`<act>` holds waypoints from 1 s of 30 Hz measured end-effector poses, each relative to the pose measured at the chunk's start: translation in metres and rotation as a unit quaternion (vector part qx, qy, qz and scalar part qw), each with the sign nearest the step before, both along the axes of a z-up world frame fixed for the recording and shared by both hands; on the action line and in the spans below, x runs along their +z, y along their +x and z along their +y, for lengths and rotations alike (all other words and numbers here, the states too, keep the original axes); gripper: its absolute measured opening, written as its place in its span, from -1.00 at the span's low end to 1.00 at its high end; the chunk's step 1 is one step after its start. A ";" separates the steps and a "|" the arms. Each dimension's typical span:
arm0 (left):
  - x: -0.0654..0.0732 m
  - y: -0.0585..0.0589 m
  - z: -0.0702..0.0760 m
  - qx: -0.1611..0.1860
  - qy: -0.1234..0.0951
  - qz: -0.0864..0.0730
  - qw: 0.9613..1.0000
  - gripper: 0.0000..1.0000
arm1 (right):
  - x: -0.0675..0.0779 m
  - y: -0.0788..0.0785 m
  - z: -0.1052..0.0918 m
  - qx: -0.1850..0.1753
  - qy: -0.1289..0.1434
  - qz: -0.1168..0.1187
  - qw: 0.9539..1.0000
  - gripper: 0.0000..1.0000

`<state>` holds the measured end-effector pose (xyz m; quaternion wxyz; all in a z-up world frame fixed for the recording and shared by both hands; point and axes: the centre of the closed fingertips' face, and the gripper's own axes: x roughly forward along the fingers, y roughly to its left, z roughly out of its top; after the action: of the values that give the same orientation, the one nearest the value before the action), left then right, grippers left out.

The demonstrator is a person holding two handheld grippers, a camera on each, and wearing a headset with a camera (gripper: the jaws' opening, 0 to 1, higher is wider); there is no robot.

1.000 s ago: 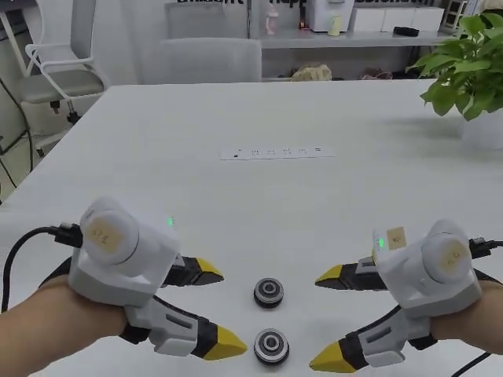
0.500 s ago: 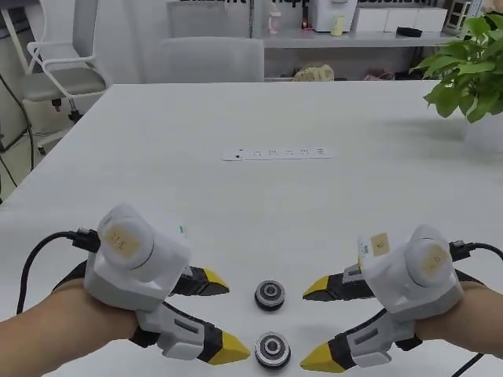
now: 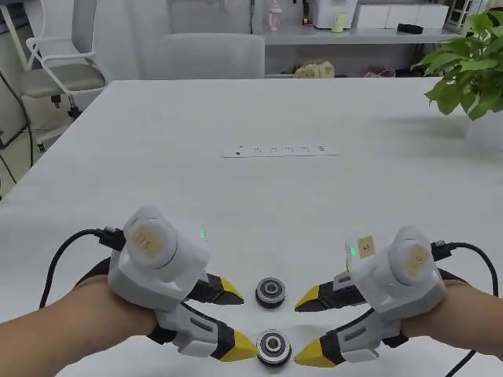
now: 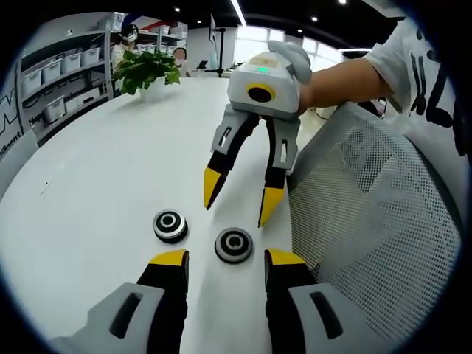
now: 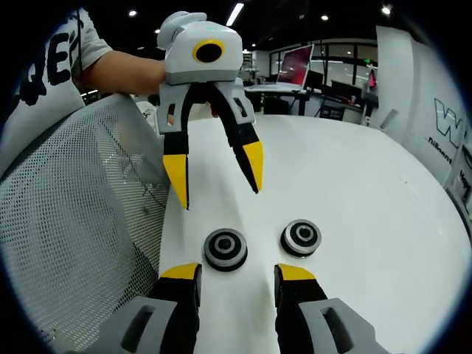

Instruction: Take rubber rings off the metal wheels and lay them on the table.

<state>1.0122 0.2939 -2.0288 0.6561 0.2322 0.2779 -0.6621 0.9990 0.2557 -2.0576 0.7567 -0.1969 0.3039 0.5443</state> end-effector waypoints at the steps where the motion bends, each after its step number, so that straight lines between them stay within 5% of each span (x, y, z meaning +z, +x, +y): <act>1: -0.001 0.000 -0.001 0.000 0.001 -0.001 1.000 -0.26 | 0.000 -0.001 0.000 0.000 0.002 0.003 1.000 -0.28; 18: -0.017 -0.009 -0.010 -0.021 0.020 -0.004 1.000 -0.34 | -0.008 -0.004 0.002 -0.010 0.015 0.024 1.000 -0.34; 30: -0.019 -0.013 -0.020 -0.013 0.005 0.026 1.000 -0.57 | -0.012 -0.006 -0.001 -0.011 0.009 0.027 1.000 -0.32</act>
<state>0.9988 0.2738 -2.0477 0.6392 0.2217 0.2950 -0.6747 0.9932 0.2551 -2.0698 0.7563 -0.1719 0.3211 0.5435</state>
